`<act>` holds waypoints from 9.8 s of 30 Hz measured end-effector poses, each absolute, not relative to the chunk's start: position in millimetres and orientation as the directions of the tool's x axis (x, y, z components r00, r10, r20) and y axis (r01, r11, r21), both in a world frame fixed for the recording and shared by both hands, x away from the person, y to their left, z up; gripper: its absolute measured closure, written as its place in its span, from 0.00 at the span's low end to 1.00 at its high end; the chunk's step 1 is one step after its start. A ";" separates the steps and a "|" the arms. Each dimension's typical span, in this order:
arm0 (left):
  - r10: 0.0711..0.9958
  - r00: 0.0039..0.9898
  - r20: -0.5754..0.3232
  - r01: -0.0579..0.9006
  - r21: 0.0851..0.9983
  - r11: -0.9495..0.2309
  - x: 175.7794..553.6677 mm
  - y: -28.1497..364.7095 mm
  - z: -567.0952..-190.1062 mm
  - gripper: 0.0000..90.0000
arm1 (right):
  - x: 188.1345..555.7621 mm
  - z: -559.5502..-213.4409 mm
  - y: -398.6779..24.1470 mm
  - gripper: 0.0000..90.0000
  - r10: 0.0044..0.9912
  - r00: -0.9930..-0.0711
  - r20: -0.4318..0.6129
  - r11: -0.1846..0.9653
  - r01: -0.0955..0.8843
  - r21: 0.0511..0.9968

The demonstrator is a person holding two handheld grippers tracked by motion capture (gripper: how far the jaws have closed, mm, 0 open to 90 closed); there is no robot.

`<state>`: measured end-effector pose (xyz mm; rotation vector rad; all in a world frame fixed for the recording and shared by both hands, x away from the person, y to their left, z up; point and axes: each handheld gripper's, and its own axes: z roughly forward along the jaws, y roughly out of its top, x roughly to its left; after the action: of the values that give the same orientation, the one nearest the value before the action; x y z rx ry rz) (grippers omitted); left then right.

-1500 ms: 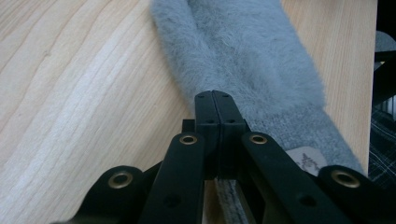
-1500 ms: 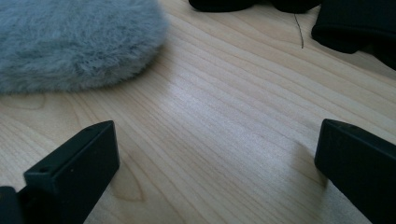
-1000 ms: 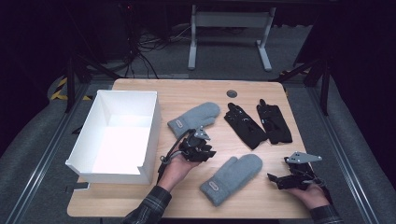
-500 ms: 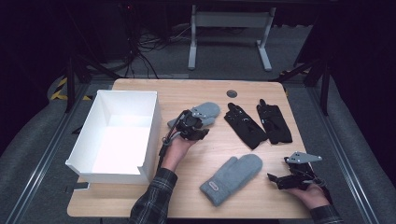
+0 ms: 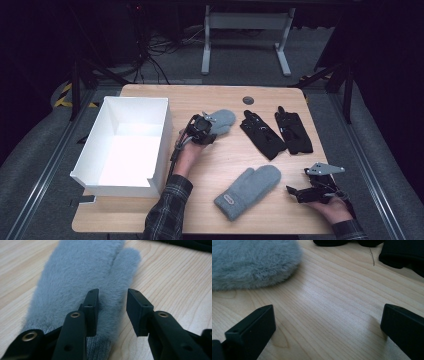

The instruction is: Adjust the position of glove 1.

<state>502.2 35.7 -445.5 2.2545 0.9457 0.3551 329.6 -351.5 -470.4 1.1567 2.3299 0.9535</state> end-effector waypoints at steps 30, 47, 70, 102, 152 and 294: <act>0.695 0.700 -0.164 0.580 0.699 -0.419 461.3 41.8 -416.5 0.98 | 329.3 -470.5 -351.6 0.00 0.804 -0.594 -0.027 0.433 0.554 0.711; 0.630 0.744 -0.224 0.582 0.681 -0.445 398.7 22.5 -417.1 0.98 | 329.8 -470.4 -351.7 0.00 0.802 -0.597 -0.028 0.436 0.552 0.710; 0.612 0.778 -0.143 0.512 0.709 -0.485 419.2 35.5 -421.0 0.65 | 329.9 -470.4 -351.6 0.00 0.803 -0.595 -0.028 0.435 0.553 0.710; 0.561 0.787 -0.256 0.566 0.661 -0.492 430.8 41.0 -444.8 0.98 | 326.5 -460.7 -352.8 0.26 0.761 -0.648 0.034 0.448 0.563 0.695; 0.543 0.795 -0.270 0.526 0.752 -0.397 404.2 43.6 -402.7 0.98 | 333.0 -450.9 -233.1 1.00 0.433 -0.892 0.129 0.612 0.396 0.684; 0.526 0.816 -0.239 0.531 0.667 -0.523 385.5 5.8 -451.1 0.09 | 346.6 -460.2 -211.8 1.00 0.450 -0.891 0.053 0.613 0.352 0.707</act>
<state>385.5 5.8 -451.1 2.2244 0.7722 -0.0093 346.6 -211.8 -460.2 0.6757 2.7031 1.1422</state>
